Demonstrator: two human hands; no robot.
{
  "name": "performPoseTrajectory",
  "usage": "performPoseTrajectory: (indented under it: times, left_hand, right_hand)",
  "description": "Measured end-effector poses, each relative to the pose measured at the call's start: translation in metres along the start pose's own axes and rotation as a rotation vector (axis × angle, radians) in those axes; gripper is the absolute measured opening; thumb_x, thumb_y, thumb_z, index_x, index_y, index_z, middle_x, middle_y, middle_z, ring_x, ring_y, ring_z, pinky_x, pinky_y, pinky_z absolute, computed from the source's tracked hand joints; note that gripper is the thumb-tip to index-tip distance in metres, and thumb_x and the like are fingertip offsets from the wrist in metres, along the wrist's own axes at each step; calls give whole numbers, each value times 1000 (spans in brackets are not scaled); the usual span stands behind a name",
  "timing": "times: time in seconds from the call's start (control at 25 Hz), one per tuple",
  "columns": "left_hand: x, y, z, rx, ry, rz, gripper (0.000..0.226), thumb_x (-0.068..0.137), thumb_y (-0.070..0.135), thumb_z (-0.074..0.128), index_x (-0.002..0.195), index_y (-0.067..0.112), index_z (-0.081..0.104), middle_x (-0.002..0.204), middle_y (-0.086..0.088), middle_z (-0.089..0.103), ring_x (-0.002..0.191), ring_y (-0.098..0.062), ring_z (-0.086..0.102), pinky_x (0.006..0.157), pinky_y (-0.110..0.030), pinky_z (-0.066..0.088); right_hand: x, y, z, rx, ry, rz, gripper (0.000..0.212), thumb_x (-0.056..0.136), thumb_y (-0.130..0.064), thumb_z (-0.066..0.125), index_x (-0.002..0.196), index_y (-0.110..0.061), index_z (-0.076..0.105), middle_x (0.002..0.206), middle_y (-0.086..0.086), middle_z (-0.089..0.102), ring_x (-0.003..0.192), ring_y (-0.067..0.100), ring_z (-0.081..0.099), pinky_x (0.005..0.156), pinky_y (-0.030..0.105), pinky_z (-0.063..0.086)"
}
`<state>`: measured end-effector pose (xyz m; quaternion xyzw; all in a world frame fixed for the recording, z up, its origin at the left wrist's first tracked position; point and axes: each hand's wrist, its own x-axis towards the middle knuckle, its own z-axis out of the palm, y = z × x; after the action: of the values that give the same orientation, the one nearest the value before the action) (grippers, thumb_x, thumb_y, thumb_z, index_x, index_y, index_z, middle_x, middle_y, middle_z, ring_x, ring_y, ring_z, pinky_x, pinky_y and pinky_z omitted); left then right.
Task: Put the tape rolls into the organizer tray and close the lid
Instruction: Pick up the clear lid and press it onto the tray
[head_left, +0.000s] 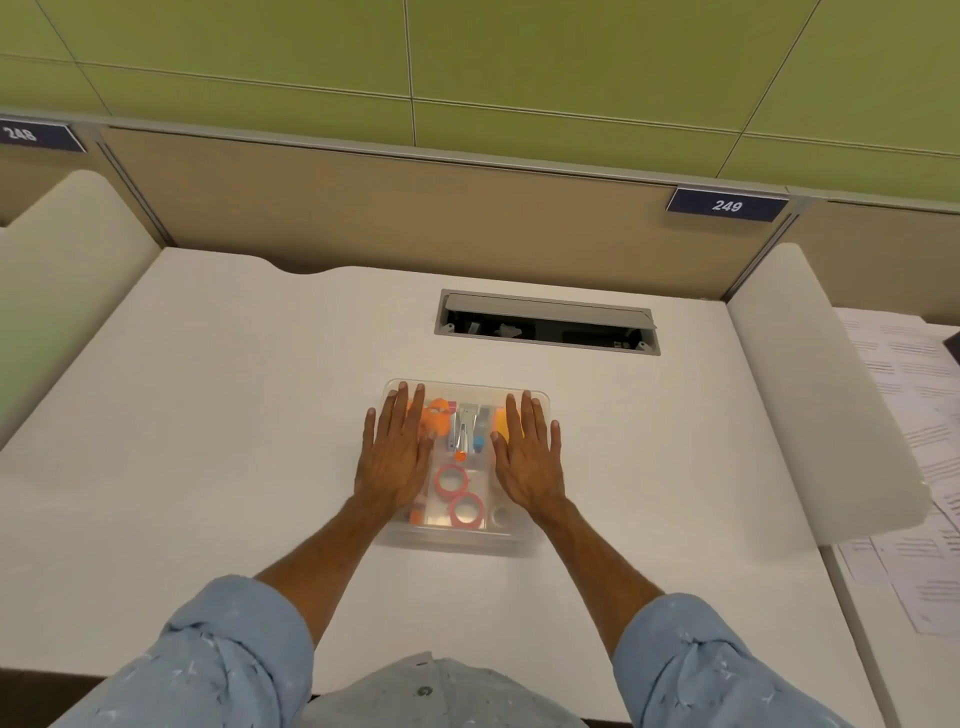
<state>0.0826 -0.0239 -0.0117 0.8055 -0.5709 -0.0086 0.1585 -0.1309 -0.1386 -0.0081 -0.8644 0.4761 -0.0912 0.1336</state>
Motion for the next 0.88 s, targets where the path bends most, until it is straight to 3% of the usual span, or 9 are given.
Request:
performPoseTrajectory:
  times: [0.2,0.28,0.4,0.56,0.88]
  left_hand:
    - [38,-6,13,-5,-59,50,68,112,56,8,172,26,17,180,-10,14,165,-34,15,131,-56,7]
    - [47,-11,20,18,-69,55,66,112,55,12,171,28,19,179,-12,15,165,-37,17,130,-59,9]
    - [47,-17,35,44,-73,41,67,110,58,20,171,30,21,179,-13,13,164,-41,15,130,-67,13]
    - [41,-14,44,77,-50,-18,75,106,67,24,172,35,9,181,-6,0,166,-36,1,128,-71,-1]
    - [40,-11,46,101,-21,-21,76,105,69,20,172,33,15,181,-7,5,166,-37,6,126,-73,11]
  right_hand:
    - [30,-4,4,-69,-5,13,65,109,-53,14,168,-26,10,176,7,-2,163,29,0,130,58,4]
    - [39,-4,8,-92,-18,21,63,110,-52,21,168,-29,12,176,8,-1,163,34,1,129,61,9]
    - [42,-4,17,-124,-24,35,65,108,-58,16,167,-31,14,176,10,2,162,40,1,126,65,14]
    - [40,-9,24,-187,-20,77,75,101,-71,3,167,-36,6,177,6,-5,162,38,-6,125,69,1]
    - [39,-7,25,-147,-44,105,73,102,-72,16,166,-41,-3,176,0,-11,162,33,-12,125,69,-2]
